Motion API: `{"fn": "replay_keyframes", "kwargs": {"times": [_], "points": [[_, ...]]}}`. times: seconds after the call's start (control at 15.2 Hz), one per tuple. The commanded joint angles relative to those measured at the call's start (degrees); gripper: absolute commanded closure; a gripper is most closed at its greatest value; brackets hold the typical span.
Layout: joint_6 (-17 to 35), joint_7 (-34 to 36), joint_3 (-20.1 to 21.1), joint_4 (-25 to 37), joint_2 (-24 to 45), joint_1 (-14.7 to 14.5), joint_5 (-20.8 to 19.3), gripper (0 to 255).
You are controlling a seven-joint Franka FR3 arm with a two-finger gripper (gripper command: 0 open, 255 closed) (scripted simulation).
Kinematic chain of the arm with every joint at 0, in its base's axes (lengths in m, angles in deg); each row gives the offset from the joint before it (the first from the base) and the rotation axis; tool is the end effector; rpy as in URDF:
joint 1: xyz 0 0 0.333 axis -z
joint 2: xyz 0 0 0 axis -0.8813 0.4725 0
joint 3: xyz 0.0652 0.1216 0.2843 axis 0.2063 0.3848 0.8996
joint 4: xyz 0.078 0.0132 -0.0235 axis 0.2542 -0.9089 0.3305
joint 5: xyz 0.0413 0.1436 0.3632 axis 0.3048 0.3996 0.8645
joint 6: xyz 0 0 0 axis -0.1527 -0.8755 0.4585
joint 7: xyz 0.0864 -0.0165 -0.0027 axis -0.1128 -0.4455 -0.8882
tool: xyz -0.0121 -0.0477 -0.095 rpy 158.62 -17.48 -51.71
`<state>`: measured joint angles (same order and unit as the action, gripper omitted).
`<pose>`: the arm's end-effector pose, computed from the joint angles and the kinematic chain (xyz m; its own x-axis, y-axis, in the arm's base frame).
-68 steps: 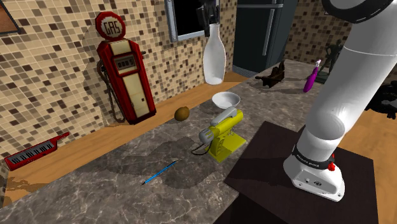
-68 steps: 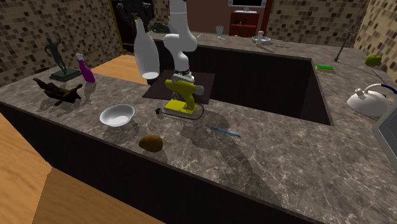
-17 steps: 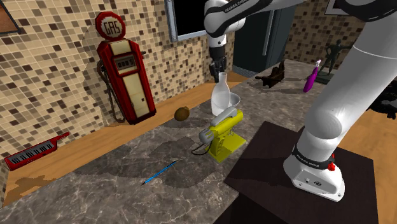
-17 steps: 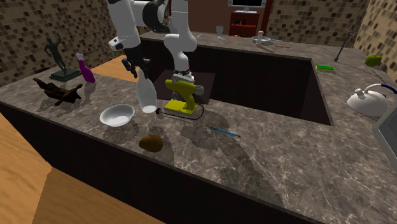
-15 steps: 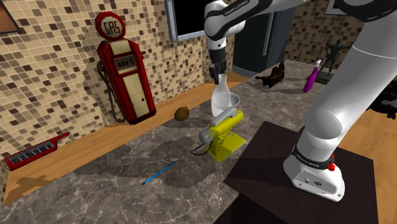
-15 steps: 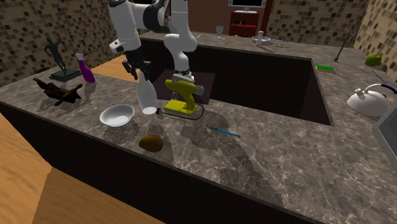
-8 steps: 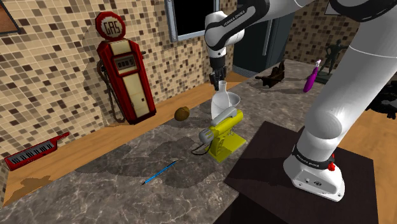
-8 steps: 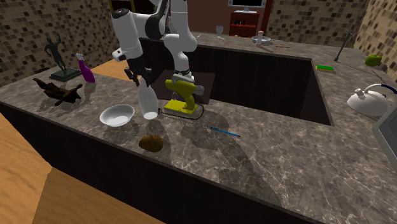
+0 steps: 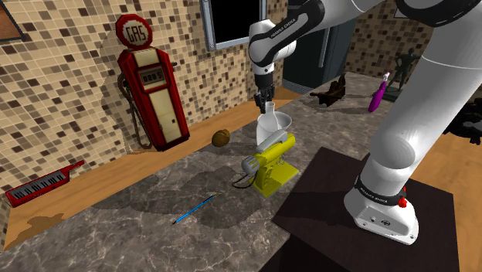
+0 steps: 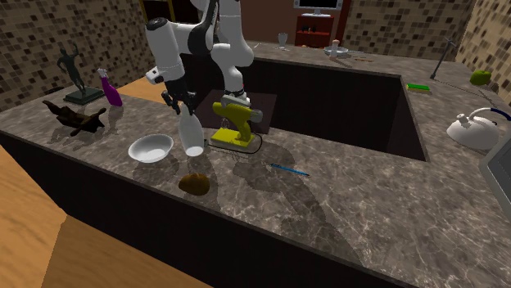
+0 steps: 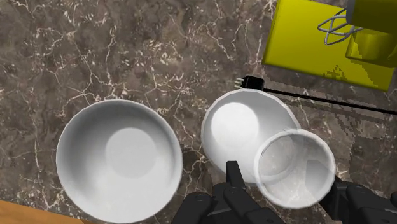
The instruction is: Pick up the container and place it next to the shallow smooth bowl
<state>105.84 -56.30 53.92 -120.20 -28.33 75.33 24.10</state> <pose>0.5031 -0.0785 0.3907 0.9919 0.0549 -0.1147 0.0540 -0.9985 -0.0110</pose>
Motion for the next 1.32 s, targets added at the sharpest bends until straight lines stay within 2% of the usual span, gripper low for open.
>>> {"fn": "replay_keyframes", "kwargs": {"times": [0.0, 0.07, 0.13, 0.46, 0.73, 1.25], "points": [[0.0, 0.0, 0.0, 0.0, 0.0, 0.0, 0.0, 255], [0.0, 0.0, 0.0, 0.0, 0.0, 0.0, 0.0, 255], [0.0, 0.0, 0.0, 0.0, 0.0, 0.0, 0.0, 0], [0.0, 0.0, 0.0, 0.0, 0.0, 0.0, 0.0, 0], [-7.3, -0.1, 0.0, 5.6, -1.8, 0.0, 0.2, 0], [-7.3, -0.1, 0.0, 5.6, -1.8, 0.0, 0.2, 0]]}}
